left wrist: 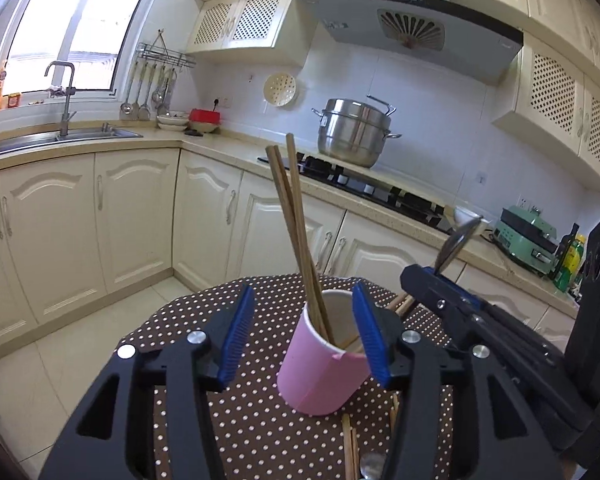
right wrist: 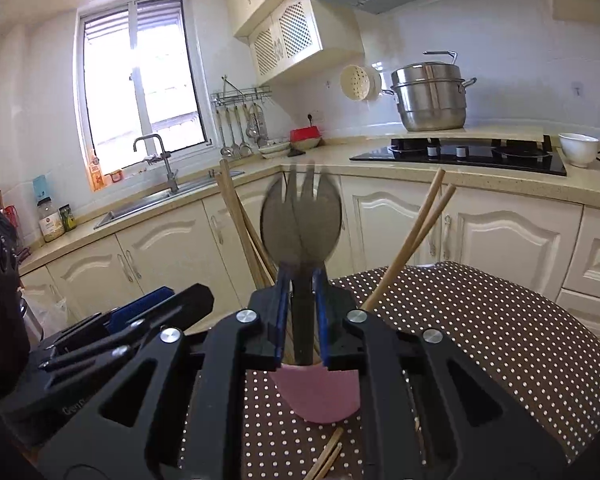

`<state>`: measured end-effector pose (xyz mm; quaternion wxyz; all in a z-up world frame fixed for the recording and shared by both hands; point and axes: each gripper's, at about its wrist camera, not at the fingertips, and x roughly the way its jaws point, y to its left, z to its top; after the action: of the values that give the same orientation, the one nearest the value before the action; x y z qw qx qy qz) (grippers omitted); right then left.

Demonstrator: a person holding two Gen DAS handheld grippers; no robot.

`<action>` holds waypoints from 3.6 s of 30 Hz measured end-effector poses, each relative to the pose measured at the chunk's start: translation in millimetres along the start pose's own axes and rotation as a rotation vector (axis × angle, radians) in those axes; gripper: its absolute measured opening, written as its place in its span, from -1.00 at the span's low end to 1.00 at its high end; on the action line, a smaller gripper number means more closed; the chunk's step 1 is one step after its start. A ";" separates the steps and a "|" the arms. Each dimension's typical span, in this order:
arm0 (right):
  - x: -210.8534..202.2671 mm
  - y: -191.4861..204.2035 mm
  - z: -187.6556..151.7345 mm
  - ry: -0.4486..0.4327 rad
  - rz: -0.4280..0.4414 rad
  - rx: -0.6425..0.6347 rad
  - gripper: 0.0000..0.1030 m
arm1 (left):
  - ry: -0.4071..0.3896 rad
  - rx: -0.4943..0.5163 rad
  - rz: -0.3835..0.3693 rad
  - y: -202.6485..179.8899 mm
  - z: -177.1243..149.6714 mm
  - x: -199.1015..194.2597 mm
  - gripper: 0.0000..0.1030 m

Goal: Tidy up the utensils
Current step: 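Open the left tool over the cup while the right tool lowers and releases the spork, then move the left tool to the light blue knife and close on its handle, then lift the knife with the left tool while the right tool grasps a chopstick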

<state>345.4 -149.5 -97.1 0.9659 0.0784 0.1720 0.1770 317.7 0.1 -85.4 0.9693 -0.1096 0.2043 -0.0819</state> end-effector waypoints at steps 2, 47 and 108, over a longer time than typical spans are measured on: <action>-7.5 -2.4 0.9 -0.008 -0.022 0.022 -0.03 | -0.001 -0.021 -0.009 3.4 0.7 -7.7 -0.02; -74.7 -62.2 -111.6 0.365 -0.103 0.139 0.22 | 0.676 0.051 -0.106 -48.6 -115.3 3.1 -0.23; 45.9 -48.3 -87.4 0.794 -0.155 -0.152 -0.18 | 0.737 0.098 0.008 -8.6 -101.5 52.7 -0.48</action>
<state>369.5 -169.4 -202.5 0.8381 -0.0809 0.5230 0.1322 322.3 -37.1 -193.8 0.8352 -0.0253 0.5357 -0.1217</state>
